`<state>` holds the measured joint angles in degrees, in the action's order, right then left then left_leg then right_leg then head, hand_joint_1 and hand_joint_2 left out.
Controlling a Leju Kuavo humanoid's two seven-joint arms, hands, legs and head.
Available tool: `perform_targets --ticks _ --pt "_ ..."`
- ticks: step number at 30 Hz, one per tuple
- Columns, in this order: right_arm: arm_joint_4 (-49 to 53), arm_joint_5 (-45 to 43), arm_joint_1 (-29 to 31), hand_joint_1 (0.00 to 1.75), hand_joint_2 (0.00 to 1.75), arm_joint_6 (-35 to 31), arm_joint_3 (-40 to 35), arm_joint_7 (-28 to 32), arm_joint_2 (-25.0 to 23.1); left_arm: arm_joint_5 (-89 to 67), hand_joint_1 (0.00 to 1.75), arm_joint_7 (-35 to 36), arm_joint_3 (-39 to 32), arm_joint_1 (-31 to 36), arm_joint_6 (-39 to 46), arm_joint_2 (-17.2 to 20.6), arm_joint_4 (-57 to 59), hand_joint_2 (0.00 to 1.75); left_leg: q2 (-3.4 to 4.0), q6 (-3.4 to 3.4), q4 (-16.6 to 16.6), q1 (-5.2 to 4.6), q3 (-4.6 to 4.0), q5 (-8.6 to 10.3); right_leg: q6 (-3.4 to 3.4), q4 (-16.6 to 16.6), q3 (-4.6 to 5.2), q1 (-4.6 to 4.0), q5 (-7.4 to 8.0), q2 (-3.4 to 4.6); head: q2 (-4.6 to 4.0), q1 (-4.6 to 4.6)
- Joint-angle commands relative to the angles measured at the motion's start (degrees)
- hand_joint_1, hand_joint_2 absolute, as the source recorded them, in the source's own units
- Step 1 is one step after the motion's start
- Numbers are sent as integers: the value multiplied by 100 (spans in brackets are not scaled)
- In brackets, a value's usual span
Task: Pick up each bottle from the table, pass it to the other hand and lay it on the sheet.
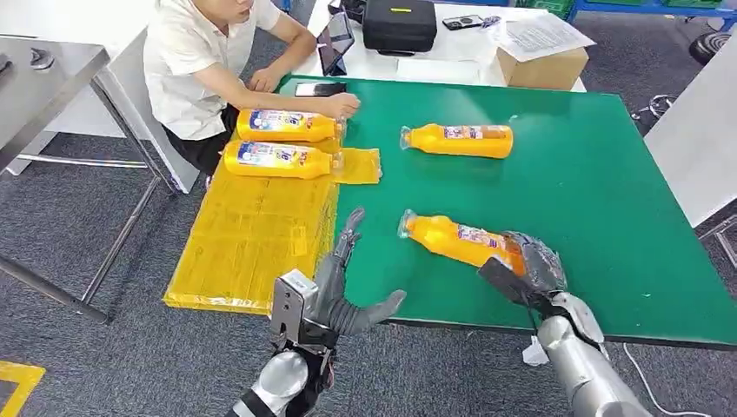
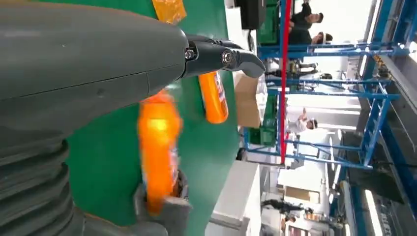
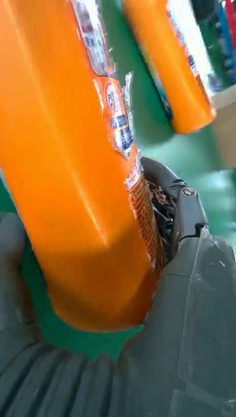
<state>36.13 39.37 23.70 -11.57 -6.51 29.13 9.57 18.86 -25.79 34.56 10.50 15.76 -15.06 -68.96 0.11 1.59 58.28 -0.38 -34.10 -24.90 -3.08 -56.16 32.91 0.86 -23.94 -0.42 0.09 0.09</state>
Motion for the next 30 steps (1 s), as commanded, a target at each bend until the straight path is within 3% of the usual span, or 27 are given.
perform_targets --ticks 1,5,7,8,11,12,14,16,22,30 --pt "-249 -249 -397 175 175 459 190 111 -218 164 0 24 43 190 -89 162 342 175 9 -11 -8 10 21 -4 12 13 -17 -10 2 14 0 -2" --pt "313 -1002 -585 175 175 742 370 500 -359 344 0 -233 -188 148 122 113 381 175 18 -10 -6 9 26 -7 10 9 -16 -9 1 16 0 -2" --pt "1039 -1859 -800 175 175 1252 600 685 -634 613 0 -365 -484 65 306 77 558 175 21 -12 -9 10 26 -6 14 11 -15 -11 3 20 0 -2" --pt "1443 -2137 -953 175 175 1399 631 604 -739 804 0 -338 -606 26 373 73 689 0 23 -17 -13 13 24 -4 20 15 -14 -13 6 23 0 0" --pt "2934 -2779 -1641 175 175 1371 478 445 -1028 1574 0 -235 -999 -323 217 185 858 0 37 -12 -13 8 24 -10 24 8 -14 -9 9 35 0 0" --pt "3235 -2869 -1780 175 175 1343 361 336 -1064 1657 0 -224 -1028 -396 168 238 850 175 39 -18 -19 10 29 -11 30 12 -16 -11 8 38 0 0" --pt "3381 -2958 -1856 175 175 1272 262 260 -1060 1731 0 -196 -1051 -448 123 256 810 175 33 -13 -11 5 8 -10 25 -1 1 -6 4 32 0 -2" --pt "3645 -3232 -1945 175 175 1335 129 397 -1202 2155 0 310 -1099 -506 -15 284 819 175 29 -17 -8 11 -17 -11 28 -7 24 -11 1 30 0 -4" --pt "4207 -3299 -1941 175 175 826 -780 566 -1612 2432 0 774 -640 -289 -582 394 930 175 24 -14 -4 11 -61 -7 28 -13 63 -9 3 36 0 0" --pt "3259 -2737 -1615 175 175 538 -2023 502 -1401 1734 0 429 -286 -24 -288 377 369 175 9 -16 -4 13 -68 -4 30 -9 67 -12 2 21 0 -2"
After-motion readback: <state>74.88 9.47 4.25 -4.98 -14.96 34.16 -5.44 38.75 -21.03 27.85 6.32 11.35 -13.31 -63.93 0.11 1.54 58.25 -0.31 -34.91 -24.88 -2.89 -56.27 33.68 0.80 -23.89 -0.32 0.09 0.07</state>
